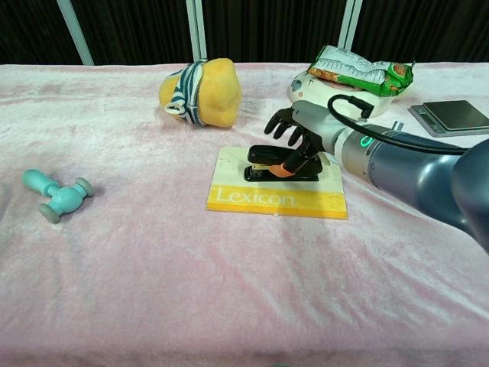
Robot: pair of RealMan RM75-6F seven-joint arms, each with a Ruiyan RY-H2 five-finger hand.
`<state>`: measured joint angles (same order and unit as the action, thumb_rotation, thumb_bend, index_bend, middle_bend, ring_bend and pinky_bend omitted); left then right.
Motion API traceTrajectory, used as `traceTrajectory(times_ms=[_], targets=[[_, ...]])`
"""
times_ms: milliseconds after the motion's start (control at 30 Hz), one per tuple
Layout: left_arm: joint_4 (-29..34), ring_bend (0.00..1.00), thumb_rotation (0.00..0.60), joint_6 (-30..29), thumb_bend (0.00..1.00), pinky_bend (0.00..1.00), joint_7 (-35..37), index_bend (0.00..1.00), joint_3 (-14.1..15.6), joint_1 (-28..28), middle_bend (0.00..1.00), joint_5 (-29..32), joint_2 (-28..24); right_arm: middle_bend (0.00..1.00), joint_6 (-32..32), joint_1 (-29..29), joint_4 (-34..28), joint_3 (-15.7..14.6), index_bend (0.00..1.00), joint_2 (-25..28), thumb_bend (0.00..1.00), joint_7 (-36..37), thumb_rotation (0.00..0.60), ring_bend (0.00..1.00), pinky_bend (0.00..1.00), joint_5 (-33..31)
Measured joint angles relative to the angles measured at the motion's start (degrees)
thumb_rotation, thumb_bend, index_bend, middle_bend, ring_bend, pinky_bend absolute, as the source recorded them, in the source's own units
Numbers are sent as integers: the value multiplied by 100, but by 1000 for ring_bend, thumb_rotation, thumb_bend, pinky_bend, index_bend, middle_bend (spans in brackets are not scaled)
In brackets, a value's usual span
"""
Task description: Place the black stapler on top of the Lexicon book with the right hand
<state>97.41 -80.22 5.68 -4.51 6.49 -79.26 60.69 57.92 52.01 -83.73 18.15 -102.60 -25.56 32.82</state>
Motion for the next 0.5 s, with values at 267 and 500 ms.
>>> traceTrajectory(times_ms=[267,500], targets=[[-2,0,600,-4,311,89,-10,108,-7,-1,18,18,-4,0,168,-70,-232,51,39,101,122,1,600,47,142,36],[-31,0,600,-19,311,89,-2,108,1,-8,18,-2,10,0,474,-417,-1094,-92,39,834,124,3,600,57,139,333]])
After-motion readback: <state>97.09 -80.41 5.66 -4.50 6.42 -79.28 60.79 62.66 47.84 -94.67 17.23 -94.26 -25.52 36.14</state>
